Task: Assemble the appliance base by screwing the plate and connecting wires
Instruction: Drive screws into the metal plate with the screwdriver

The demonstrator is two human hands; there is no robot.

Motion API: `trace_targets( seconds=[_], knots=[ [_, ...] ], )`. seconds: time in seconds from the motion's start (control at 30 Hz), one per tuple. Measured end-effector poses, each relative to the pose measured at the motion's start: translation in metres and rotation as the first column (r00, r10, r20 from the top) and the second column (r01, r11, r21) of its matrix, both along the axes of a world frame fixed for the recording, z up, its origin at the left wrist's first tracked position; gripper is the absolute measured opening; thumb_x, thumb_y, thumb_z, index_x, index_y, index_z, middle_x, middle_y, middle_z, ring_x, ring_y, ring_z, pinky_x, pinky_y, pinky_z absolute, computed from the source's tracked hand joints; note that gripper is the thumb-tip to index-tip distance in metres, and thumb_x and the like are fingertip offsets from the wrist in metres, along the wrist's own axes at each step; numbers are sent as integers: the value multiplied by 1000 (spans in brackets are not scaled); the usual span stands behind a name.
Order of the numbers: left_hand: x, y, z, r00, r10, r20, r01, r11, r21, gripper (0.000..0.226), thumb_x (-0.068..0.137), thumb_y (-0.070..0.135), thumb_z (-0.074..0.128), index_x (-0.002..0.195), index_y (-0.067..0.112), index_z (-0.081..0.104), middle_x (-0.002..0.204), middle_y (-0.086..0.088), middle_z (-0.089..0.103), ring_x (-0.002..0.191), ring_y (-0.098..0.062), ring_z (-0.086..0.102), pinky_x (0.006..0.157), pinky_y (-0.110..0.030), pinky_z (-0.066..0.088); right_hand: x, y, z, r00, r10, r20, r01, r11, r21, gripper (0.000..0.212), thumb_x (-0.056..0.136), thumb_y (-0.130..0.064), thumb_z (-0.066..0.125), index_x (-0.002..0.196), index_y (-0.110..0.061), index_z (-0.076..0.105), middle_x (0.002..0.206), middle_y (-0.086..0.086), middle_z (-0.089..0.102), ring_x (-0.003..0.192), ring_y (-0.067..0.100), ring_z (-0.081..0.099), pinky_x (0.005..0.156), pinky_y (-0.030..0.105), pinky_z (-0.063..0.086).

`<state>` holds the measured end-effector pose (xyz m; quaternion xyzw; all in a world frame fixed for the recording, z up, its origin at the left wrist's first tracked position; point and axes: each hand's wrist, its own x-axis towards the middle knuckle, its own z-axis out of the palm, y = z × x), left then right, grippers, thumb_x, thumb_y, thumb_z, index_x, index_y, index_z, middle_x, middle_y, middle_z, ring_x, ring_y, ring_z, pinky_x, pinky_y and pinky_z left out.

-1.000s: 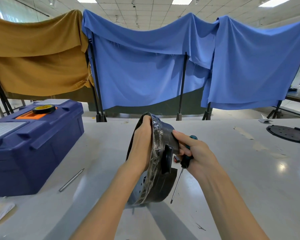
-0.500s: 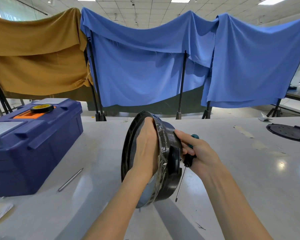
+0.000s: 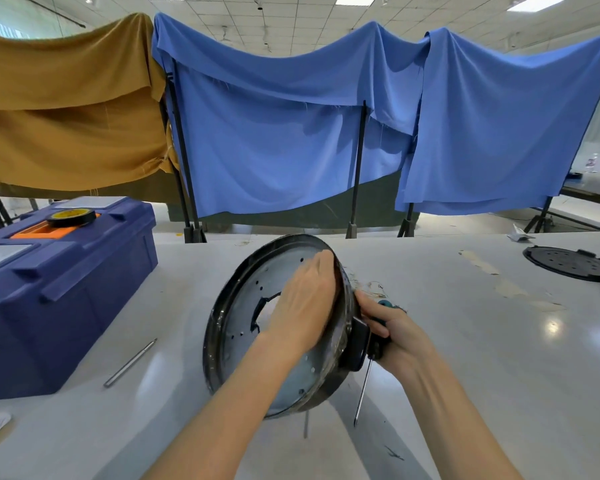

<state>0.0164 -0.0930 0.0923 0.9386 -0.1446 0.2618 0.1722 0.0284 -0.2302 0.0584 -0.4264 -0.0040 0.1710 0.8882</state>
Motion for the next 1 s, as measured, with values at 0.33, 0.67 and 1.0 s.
trace_targets(
  seconds=[0.33,0.67,1.0],
  knots=[
    [1,16,-38,975,-117,-191,164,953,254,22,99,4,37,91,19,24,87,1,32,75,-20,32,66,-28,21,-4,-5,-40,909,158,-387,-157,987,34,5,83,3,56,84,4,60,63,12,64,27,5,33,34,17,42],
    [-15,17,-39,932,-173,-319,267,922,282,22,101,5,39,93,19,24,89,2,33,75,-18,32,66,-30,25,-5,-14,-41,883,217,-418,-342,904,-255,40,96,-2,48,60,-2,64,67,14,65,27,7,31,33,17,31],
    [-21,20,-40,921,-235,-310,322,908,268,17,103,8,34,92,19,27,89,3,34,77,-17,30,66,-27,21,-8,-13,-38,898,168,-407,-360,811,-461,56,97,3,39,46,-7,60,63,17,62,26,10,25,32,16,28]
  ],
)
